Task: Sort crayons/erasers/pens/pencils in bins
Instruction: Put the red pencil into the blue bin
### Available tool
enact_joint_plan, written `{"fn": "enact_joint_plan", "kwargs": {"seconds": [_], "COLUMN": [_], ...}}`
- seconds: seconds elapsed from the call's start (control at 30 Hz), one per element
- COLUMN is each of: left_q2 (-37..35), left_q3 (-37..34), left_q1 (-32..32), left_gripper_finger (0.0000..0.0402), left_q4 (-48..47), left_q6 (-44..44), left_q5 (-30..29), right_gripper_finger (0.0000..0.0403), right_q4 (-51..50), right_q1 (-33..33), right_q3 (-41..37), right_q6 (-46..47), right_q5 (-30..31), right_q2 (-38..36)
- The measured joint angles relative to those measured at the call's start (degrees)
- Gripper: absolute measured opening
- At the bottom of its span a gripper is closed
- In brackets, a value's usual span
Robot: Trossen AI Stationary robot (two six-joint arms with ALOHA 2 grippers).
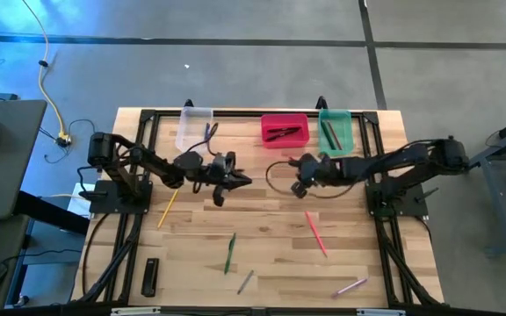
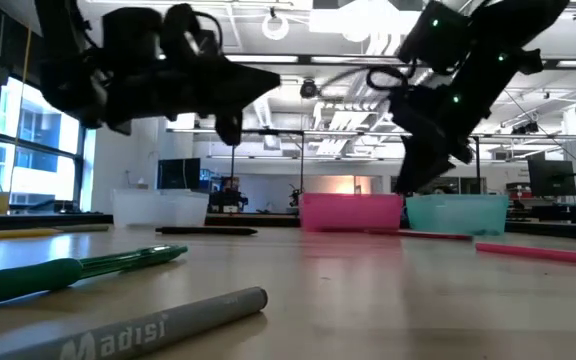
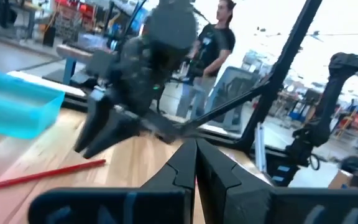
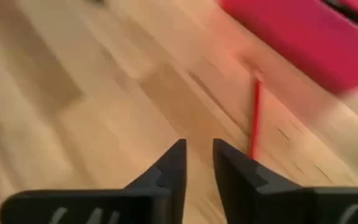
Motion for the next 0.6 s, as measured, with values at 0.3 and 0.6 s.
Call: {"fn": "enact_joint_plan", "kwargs": {"seconds": [0.3, 0.6], "left_q2": [0.00, 0.04], "left_q3": [-6.40, -7.39], "left_q1": [-1.08, -2.30], "left_gripper_finger": [0.0000, 0.0000], "left_q4": [7.39, 7.53], "left_q6": [0.06, 0.98], "left_q5": [-3.07, -3.61], "right_gripper_finger": [0.0157, 0.0139], "right_q4": [-13.22, -16.01], "right_q1": [-10.91, -14.87], "right_q3": [0.25, 0.25], "right_q6": [-2.56, -5.65], "right_q5": [-7.49, -9.97], "right_q2": [0.13, 0.39]}}
